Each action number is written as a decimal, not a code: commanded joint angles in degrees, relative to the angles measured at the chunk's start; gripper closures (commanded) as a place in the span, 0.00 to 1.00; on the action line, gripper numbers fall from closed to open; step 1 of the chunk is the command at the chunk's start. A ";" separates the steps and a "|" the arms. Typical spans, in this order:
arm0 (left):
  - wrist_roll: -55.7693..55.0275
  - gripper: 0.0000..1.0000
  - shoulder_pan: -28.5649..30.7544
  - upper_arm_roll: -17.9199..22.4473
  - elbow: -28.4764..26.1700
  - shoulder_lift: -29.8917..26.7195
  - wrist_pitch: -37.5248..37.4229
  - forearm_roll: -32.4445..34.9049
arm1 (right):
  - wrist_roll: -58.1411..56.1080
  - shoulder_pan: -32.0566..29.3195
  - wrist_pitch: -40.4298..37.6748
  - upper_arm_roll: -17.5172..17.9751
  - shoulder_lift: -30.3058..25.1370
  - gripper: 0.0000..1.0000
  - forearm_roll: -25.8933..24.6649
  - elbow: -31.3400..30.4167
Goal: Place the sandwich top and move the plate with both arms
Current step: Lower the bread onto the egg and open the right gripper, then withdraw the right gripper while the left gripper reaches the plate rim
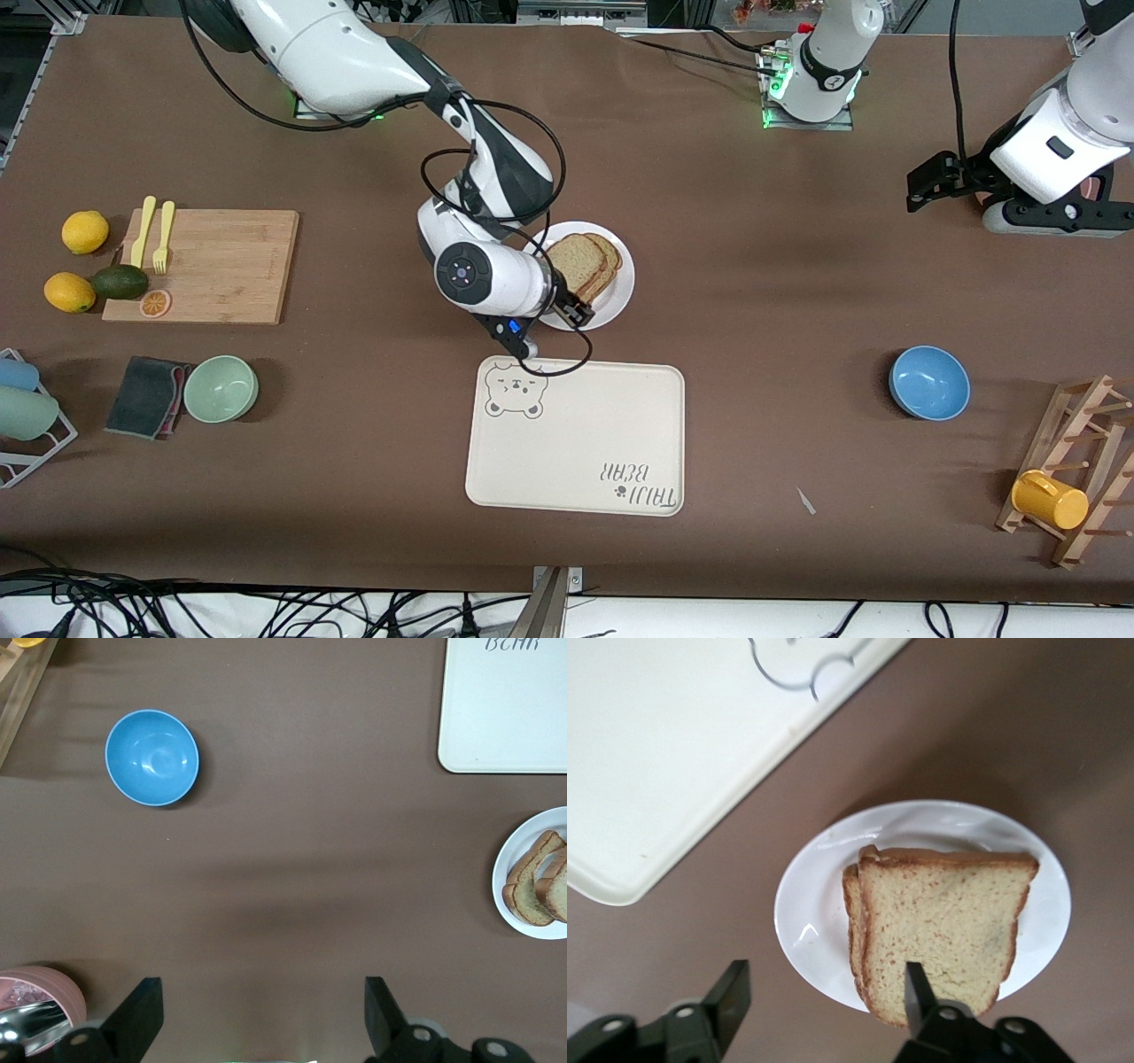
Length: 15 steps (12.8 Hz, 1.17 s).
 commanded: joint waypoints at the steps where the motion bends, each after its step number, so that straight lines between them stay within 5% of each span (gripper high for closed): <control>1: 0.06 0.00 0.28 -0.02 1.43 0.41 -1.19 -1.56 | -3.45 -1.88 -6.41 0.14 -6.64 0.00 -6.34 -0.50; 6: 0.85 0.00 0.02 -0.11 1.34 1.37 -1.54 -3.74 | -14.19 -3.99 -11.18 -4.77 -11.84 0.00 -8.13 -1.03; 15: 1.38 0.00 -1.56 -1.69 1.25 14.72 -0.94 -22.91 | -48.80 -4.26 -27.17 -26.74 -21.50 0.00 -8.04 -0.86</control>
